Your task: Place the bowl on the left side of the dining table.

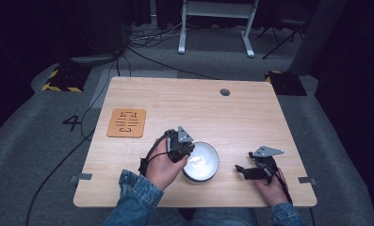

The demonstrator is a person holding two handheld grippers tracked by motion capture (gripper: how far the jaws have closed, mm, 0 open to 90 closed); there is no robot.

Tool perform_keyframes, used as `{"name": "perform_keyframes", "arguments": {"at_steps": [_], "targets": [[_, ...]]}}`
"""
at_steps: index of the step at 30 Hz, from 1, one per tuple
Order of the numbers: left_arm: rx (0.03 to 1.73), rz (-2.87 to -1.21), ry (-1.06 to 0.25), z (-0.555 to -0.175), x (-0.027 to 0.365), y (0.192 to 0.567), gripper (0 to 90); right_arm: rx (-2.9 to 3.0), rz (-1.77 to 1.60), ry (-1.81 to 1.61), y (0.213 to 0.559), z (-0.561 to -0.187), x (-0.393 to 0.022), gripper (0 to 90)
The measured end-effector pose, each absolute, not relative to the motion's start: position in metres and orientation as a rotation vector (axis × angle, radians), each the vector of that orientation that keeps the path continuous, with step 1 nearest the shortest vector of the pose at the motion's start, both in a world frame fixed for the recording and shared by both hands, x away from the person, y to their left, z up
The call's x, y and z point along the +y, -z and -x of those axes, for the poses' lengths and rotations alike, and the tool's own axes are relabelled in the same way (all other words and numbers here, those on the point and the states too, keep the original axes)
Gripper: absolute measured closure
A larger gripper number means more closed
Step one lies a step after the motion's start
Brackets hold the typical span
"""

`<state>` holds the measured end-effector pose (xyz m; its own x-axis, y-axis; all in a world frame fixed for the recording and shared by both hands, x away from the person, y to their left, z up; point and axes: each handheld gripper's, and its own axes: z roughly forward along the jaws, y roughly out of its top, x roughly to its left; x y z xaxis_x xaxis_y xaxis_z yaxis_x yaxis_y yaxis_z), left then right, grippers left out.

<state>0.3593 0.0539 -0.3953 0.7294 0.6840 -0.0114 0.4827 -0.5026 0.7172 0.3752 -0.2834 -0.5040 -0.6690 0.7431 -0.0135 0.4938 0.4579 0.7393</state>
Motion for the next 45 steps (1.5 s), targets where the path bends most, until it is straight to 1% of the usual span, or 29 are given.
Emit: {"name": "perform_keyframes", "arguments": {"at_steps": [7,11,14,16,33,45], "targets": [[0.854,-2.191,-0.318,-0.355,0.053,0.384,80.7,2.377,-1.051,-1.042,0.504,-0.375,-0.283,16.1],[0.851,-2.193,-0.319,-0.353,0.054,0.377,80.8,2.379,-1.045,-1.037,0.504,-0.375,-0.284,16.1],[0.854,-2.192,-0.321,-0.353,0.057,0.370,80.7,2.377,-1.048,-1.039,0.504,-0.375,-0.284,16.1],[0.848,-2.191,-0.349,-0.353,0.060,0.365,80.7,2.379,-1.045,-1.038,0.504,-0.375,-0.284,16.1],[0.855,-2.166,-0.341,-0.355,0.067,0.346,80.5,2.377,-1.051,-1.043,0.504,-0.375,-0.283,16.1],[0.896,-2.121,-0.378,-0.363,0.086,0.334,80.5,2.377,-1.051,-1.040,0.504,-0.374,-0.284,16.1]]}}
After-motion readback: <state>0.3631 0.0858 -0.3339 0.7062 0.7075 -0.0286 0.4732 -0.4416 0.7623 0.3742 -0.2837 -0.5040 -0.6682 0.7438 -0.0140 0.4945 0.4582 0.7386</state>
